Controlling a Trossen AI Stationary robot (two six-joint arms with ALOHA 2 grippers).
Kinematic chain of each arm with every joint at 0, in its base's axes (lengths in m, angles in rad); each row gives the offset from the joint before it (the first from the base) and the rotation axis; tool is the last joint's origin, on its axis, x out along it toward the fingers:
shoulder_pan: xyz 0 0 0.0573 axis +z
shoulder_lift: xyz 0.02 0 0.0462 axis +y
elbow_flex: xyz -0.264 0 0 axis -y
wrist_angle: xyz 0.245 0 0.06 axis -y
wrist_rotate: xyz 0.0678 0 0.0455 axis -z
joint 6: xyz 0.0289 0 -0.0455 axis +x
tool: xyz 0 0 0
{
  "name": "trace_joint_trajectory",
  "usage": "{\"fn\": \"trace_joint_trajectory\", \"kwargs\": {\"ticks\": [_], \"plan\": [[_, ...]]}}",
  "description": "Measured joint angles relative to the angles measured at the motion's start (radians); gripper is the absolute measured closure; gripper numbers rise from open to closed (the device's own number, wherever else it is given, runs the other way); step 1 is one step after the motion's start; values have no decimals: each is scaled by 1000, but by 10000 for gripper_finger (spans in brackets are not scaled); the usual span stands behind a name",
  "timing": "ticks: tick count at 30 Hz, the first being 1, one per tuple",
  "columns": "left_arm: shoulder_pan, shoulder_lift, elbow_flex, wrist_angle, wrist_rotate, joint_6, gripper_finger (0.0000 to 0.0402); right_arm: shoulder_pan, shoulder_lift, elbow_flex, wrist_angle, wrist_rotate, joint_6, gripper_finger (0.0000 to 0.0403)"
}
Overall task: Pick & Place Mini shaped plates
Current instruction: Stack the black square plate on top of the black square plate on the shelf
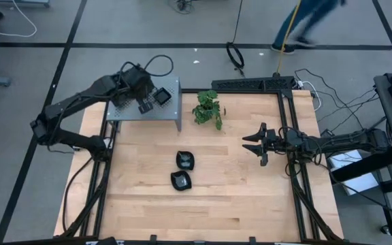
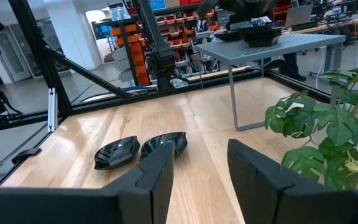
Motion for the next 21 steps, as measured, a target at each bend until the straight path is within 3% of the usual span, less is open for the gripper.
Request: {"fn": "trace_joint_trajectory", "kwargs": {"ticks": [13,21], "plan": [[72,12,0,14,86,34,394,0,0,0,0,0,0,261],[75,31,0,21,74,52,392,0,0,0,0,0,0,261]]}}
